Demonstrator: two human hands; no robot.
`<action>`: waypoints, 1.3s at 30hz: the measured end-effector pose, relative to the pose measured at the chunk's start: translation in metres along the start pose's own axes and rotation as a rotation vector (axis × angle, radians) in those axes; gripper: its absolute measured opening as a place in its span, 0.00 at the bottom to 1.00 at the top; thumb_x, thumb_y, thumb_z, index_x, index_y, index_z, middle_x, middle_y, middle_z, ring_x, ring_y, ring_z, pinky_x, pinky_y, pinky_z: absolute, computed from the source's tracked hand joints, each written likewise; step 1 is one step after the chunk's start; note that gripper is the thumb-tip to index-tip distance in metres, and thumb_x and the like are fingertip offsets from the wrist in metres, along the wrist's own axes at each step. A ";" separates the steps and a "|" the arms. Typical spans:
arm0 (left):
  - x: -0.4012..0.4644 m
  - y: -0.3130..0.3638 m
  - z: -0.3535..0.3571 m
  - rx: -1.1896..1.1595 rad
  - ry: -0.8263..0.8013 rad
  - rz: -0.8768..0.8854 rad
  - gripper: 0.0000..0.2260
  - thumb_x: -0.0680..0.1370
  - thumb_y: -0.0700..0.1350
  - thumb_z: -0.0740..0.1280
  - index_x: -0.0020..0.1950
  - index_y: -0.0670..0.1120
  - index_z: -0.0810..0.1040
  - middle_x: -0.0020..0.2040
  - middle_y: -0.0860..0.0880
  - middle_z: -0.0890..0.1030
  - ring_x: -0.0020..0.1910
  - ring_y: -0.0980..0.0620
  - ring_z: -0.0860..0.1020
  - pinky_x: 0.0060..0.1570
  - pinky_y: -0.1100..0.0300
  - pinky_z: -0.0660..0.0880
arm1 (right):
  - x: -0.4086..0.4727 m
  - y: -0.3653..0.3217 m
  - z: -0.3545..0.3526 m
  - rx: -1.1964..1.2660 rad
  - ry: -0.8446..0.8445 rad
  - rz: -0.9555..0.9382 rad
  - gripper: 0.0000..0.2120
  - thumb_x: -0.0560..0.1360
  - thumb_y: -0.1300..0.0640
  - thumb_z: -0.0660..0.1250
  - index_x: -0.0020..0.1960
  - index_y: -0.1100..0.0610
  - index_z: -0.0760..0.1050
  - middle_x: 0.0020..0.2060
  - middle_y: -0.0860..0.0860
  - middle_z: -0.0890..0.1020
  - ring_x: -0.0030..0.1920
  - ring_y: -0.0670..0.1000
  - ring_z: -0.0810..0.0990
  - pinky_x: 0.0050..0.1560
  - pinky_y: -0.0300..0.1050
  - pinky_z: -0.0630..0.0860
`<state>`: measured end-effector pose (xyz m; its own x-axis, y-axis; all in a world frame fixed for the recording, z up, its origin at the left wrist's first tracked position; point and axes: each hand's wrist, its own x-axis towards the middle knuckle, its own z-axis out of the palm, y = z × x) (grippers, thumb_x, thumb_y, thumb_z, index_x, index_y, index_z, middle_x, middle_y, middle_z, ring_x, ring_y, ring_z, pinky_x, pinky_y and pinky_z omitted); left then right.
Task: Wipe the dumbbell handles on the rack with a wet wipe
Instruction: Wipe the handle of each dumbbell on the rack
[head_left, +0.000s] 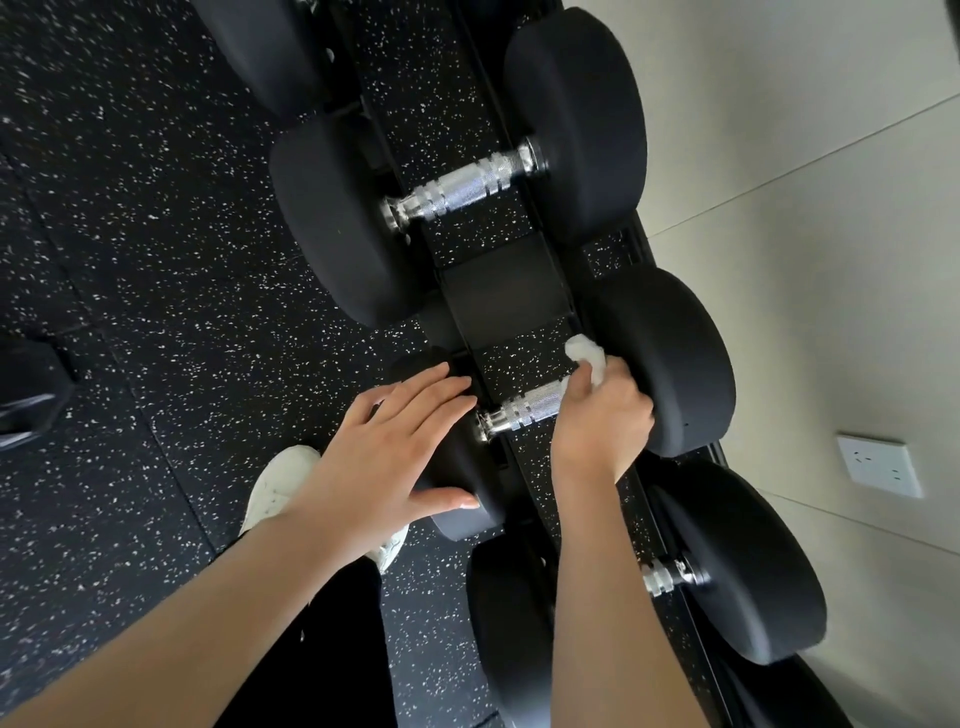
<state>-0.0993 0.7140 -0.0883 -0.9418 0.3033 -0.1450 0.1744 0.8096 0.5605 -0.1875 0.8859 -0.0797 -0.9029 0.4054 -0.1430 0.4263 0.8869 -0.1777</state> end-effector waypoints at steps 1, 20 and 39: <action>0.000 0.000 -0.001 0.005 -0.005 0.005 0.35 0.70 0.69 0.57 0.68 0.47 0.72 0.70 0.52 0.71 0.72 0.53 0.62 0.65 0.55 0.59 | -0.002 0.001 0.000 0.043 -0.022 -0.026 0.11 0.77 0.56 0.62 0.54 0.61 0.76 0.42 0.62 0.81 0.44 0.63 0.79 0.39 0.47 0.68; 0.055 -0.064 -0.099 0.151 0.167 -0.128 0.24 0.73 0.53 0.66 0.65 0.42 0.74 0.65 0.44 0.73 0.62 0.42 0.72 0.54 0.45 0.73 | 0.005 -0.079 -0.002 0.316 -0.154 -0.322 0.09 0.77 0.51 0.62 0.50 0.57 0.74 0.40 0.52 0.80 0.40 0.54 0.78 0.36 0.44 0.67; 0.098 -0.146 -0.121 0.094 0.008 -0.022 0.34 0.70 0.68 0.58 0.67 0.48 0.73 0.69 0.48 0.69 0.67 0.44 0.66 0.56 0.46 0.68 | 0.069 -0.201 0.040 1.012 0.259 0.725 0.07 0.70 0.60 0.73 0.45 0.52 0.78 0.44 0.50 0.82 0.45 0.48 0.81 0.44 0.38 0.75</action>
<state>-0.2520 0.5646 -0.0852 -0.9479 0.2811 -0.1497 0.1793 0.8596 0.4785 -0.3338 0.7268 -0.0924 -0.3816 0.8575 -0.3452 0.5729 -0.0737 -0.8163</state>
